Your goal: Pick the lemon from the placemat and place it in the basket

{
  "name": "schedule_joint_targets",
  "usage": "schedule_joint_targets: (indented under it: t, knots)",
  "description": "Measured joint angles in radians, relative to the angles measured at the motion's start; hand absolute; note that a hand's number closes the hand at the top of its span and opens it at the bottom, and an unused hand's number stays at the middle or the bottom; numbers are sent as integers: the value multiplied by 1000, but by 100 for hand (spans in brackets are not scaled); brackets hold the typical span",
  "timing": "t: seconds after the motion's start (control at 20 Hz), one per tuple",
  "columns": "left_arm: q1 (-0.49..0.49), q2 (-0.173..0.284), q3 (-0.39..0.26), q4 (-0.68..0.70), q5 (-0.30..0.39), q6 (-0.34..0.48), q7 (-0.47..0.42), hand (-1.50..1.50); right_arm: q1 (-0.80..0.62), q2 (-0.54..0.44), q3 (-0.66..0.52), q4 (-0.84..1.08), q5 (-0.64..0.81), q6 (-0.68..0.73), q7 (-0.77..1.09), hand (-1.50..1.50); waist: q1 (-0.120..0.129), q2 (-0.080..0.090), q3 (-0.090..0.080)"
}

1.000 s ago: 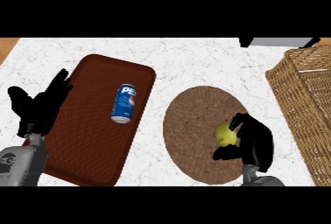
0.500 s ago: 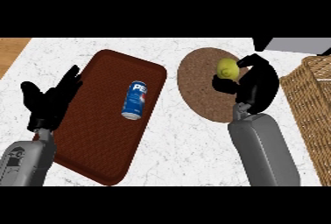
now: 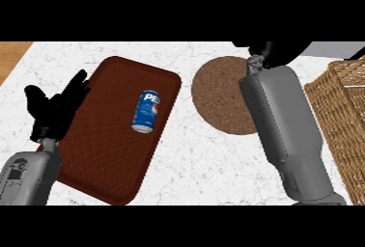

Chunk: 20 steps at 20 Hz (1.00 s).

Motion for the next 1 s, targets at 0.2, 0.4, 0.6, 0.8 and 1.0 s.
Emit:
schedule_joint_targets:
  t: [0.2,0.4,0.6,0.8,1.0]
  knots:
    - [5,-1,10,12,3,3,-5,0,-147,-18,-84,115,91,26,33,150,-16,-2,0]
    - [13,-2,14,10,1,8,-6,0,-252,-48,-158,214,172,32,48,150,-26,-3,1]
    - [25,13,29,6,12,-5,-8,0,-325,-110,-230,293,229,29,45,150,-32,-3,2]
    - [27,5,29,6,9,3,-10,0,-364,-170,-290,363,285,38,49,150,-43,-4,2]
    - [32,6,34,1,7,9,-5,0,-381,-216,-332,402,349,64,64,150,-54,-8,2]
